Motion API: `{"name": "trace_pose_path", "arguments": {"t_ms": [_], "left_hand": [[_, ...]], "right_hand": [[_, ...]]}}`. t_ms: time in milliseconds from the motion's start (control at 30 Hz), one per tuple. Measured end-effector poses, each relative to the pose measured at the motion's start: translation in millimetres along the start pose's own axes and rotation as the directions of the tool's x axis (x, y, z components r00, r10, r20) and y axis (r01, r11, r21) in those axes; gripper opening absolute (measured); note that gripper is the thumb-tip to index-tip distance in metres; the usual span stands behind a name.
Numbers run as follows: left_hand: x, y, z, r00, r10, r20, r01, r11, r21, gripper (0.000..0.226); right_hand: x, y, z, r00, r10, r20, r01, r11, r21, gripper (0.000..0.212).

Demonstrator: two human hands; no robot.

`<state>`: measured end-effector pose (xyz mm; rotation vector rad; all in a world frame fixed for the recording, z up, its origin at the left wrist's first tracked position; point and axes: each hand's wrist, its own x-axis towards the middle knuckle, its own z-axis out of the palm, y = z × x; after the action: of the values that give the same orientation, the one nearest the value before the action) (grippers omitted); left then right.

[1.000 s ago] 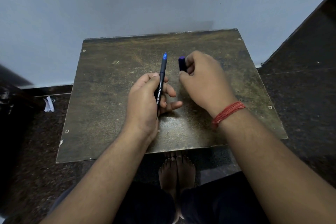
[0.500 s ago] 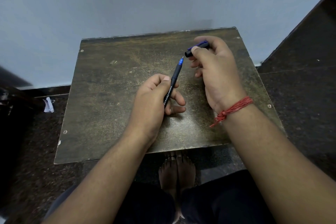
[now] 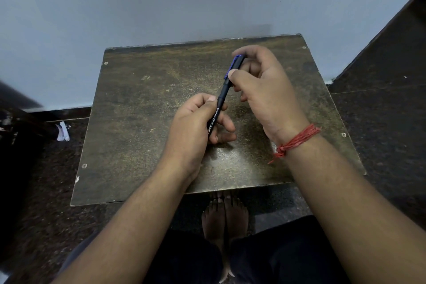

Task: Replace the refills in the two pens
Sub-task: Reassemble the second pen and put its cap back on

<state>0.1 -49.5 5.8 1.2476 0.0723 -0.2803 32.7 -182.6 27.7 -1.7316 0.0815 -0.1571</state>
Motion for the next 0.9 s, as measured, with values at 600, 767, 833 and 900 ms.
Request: {"name": "trace_pose_path", "arguments": {"t_ms": [600, 767, 833, 900], "left_hand": [[0, -1, 4, 0.982, 0.082, -0.17, -0.081, 0.997, 0.011, 0.031], [1, 0, 5, 0.972, 0.1, -0.212, -0.093, 0.995, 0.041, 0.029], [1, 0, 5, 0.971, 0.112, -0.211, -0.098, 0.992, 0.073, 0.026], [1, -1, 6, 0.971, 0.134, -0.199, -0.114, 0.987, 0.109, 0.026]], "right_hand": [[-6, 2, 29, 0.996, 0.042, 0.084, -0.034, 0.995, -0.094, 0.018], [-13, 1, 33, 0.994, -0.001, 0.112, 0.018, 0.989, -0.146, 0.031], [-15, 2, 35, 0.997, -0.036, 0.071, 0.048, 0.985, -0.168, 0.04], [-16, 2, 34, 0.999, -0.05, 0.003, 0.05, 0.982, -0.183, 0.034]]}}
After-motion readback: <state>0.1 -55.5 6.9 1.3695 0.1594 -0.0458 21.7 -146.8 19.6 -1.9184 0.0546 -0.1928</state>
